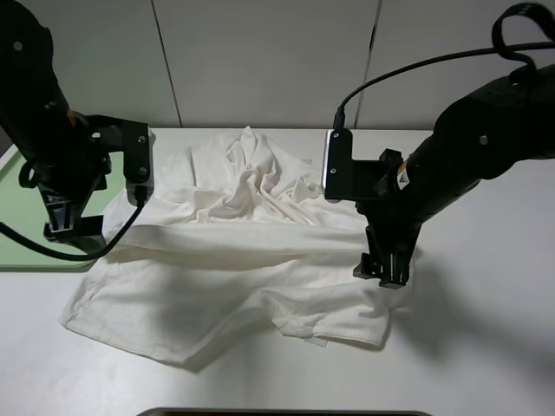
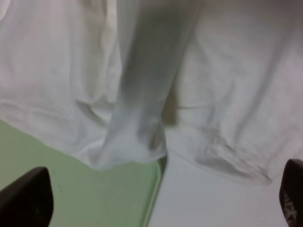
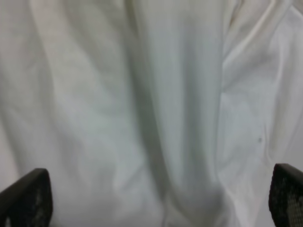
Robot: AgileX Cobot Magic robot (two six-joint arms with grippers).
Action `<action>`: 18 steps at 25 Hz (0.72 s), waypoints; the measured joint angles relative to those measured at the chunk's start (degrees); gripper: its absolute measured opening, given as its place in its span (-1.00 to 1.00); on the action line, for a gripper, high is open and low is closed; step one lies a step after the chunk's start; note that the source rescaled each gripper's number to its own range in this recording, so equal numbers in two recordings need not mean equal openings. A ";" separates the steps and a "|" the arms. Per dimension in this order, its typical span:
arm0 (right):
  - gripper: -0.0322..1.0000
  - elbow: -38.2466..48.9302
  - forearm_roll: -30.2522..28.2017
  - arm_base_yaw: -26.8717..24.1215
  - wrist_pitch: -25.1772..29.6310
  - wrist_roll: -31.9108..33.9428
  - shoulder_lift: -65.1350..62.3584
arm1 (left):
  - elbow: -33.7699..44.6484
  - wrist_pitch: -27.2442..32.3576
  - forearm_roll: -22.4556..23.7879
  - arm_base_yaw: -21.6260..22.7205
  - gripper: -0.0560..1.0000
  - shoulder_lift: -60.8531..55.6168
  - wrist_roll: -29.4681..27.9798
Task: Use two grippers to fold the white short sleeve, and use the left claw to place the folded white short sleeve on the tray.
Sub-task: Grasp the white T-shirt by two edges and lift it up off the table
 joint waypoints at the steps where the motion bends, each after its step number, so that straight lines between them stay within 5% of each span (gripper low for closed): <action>1: 1.00 -0.72 -0.18 0.00 -0.22 0.00 1.87 | 0.00 -0.54 0.00 0.00 0.90 0.55 0.12; 18: 1.00 -3.17 -0.29 0.00 -8.48 0.73 14.16 | -0.02 -9.24 3.45 0.00 0.90 9.30 0.38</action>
